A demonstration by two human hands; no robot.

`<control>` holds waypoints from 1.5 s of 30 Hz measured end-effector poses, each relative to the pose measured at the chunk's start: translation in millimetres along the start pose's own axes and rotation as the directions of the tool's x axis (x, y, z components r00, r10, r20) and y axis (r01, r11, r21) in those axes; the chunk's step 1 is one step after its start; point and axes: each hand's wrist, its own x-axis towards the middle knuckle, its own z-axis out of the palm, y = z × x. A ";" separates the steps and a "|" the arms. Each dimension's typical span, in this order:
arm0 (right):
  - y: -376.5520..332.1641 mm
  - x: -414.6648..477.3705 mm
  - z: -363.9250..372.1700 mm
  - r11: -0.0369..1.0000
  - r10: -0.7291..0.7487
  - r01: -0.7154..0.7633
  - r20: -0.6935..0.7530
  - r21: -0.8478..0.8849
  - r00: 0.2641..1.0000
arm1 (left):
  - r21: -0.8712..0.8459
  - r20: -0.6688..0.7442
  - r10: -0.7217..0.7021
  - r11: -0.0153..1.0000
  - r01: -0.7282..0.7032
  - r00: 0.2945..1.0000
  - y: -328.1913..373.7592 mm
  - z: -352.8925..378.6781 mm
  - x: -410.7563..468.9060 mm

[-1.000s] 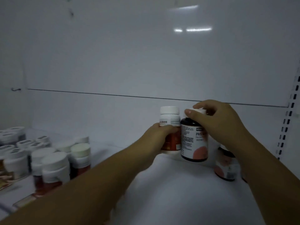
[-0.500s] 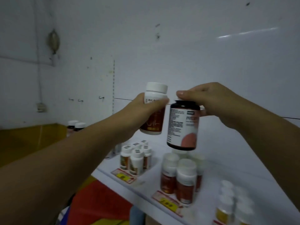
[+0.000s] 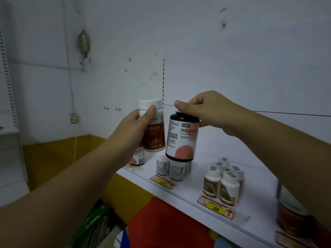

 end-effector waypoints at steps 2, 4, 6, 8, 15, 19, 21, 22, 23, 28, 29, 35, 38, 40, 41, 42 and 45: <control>1.8 20.5 12.9 0.999 -0.023 0.023 -0.010 -0.036 1.000 | -0.013 -0.053 0.035 0.999 -0.036 0.998 -5.7 -16.7 16.9; 4.1 42.9 24.2 0.998 -0.044 0.044 -0.015 -0.048 0.999 | -0.039 -0.104 0.045 0.998 -0.049 0.994 -12.8 -31.4 36.8; 4.8 66.0 33.2 0.997 -0.056 0.055 -0.020 -0.049 0.998 | -0.038 -0.133 0.045 0.998 -0.051 0.990 -16.6 -41.6 55.2; 6.1 91.4 41.3 0.997 -0.059 0.058 -0.037 -0.043 0.998 | 0.004 -0.138 0.069 0.998 -0.069 0.988 -18.6 -52.2 74.7; 20.2 171.2 89.2 0.995 -0.057 0.049 -0.097 -0.087 0.994 | 0.034 -0.176 0.055 0.998 -0.050 0.983 -54.4 -95.3 137.2; 36.1 214.1 119.3 0.995 -0.035 0.019 -0.173 -0.093 0.984 | 0.022 -0.158 0.021 1.000 -0.018 0.987 -84.8 -122.9 175.3; 44.2 239.4 135.7 0.994 0.002 -0.024 -0.209 -0.107 0.978 | 0.005 -0.135 0.025 1.000 -0.024 0.990 -97.5 -139.7 199.4; 48.4 252.5 144.3 0.992 0.029 -0.054 -0.218 -0.112 0.975 | -0.005 -0.116 0.029 1.000 -0.030 0.993 -103.8 -147.9 211.8; 52.6 265.3 153.3 0.990 0.061 -0.088 -0.221 -0.111 0.973 | -0.014 -0.088 0.032 0.999 -0.033 0.996 -110.0 -155.9 224.2; 76.6 313.8 200.4 0.930 0.322 -0.335 -0.103 -0.152 0.941 | -0.046 0.091 0.024 0.999 -0.020 0.996 -140.9 -183.5 278.2; 81.1 318.3 208.6 0.909 0.367 -0.372 -0.062 -0.187 0.928 | -0.058 0.121 0.031 0.998 -0.024 0.992 -145.2 -186.9 287.1; 103.8 321.6 237.4 0.811 0.552 -0.512 0.078 -0.284 0.830 | -0.130 0.249 0.038 0.991 -0.005 0.968 -167.5 -192.7 329.1; 110.6 315.3 242.5 0.782 0.602 -0.562 0.092 -0.270 0.793 | -0.161 0.317 -0.002 0.985 0.056 0.949 -181.8 -188.6 338.1; 111.5 311.6 243.4 0.772 0.621 -0.586 0.094 -0.245 0.778 | -0.165 0.349 -0.011 0.984 0.073 0.937 -186.7 -183.7 341.0; 111.1 310.4 244.1 0.767 0.627 -0.593 0.091 -0.245 0.773 | -0.172 0.361 -0.008 0.982 0.074 0.932 -187.6 -181.3 342.3; 111.1 310.2 245.1 0.762 0.631 -0.595 0.089 -0.256 0.771 | -0.181 0.372 -0.002 0.981 0.074 0.928 -187.6 -179.0 343.7; 110.5 307.7 250.4 0.764 0.616 -0.566 0.088 -0.310 0.783 | -0.197 0.393 0.021 0.978 0.062 0.919 -182.3 -171.7 344.4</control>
